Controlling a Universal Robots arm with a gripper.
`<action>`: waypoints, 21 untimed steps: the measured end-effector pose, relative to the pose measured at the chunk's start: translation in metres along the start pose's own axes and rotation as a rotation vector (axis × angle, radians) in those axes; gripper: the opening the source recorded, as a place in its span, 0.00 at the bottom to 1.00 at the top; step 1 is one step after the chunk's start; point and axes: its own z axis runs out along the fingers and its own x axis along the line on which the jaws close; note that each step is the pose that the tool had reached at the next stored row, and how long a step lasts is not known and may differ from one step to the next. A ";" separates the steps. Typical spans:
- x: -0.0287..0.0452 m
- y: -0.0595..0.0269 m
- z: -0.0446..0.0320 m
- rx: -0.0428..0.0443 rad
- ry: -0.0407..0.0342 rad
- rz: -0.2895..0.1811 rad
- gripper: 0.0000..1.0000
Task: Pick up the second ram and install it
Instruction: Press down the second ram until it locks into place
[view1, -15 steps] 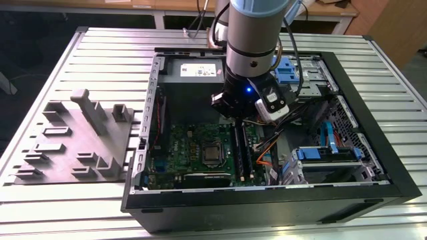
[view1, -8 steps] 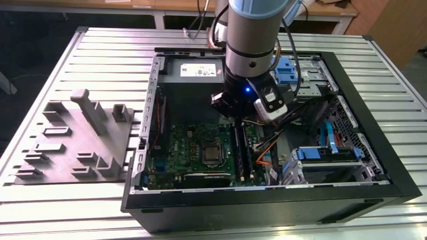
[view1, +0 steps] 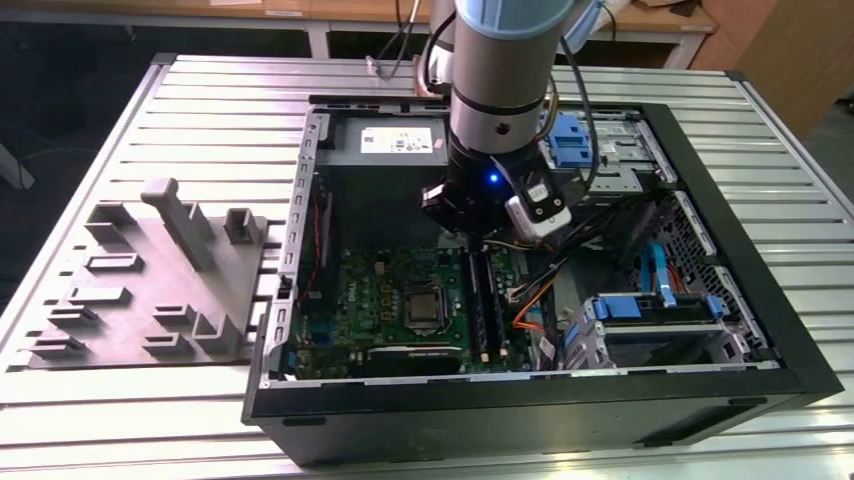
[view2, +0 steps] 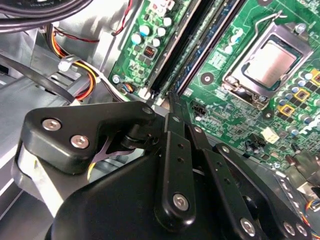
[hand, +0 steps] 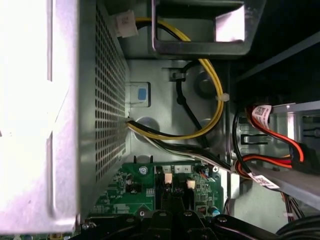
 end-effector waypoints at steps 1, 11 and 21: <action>0.0001 0.0004 0.0007 0.0001 0.0000 0.000 0.10; 0.0005 0.0010 0.0048 -0.0003 -0.0001 0.000 0.10; 0.0007 0.0008 0.0086 0.0004 0.0002 0.000 0.10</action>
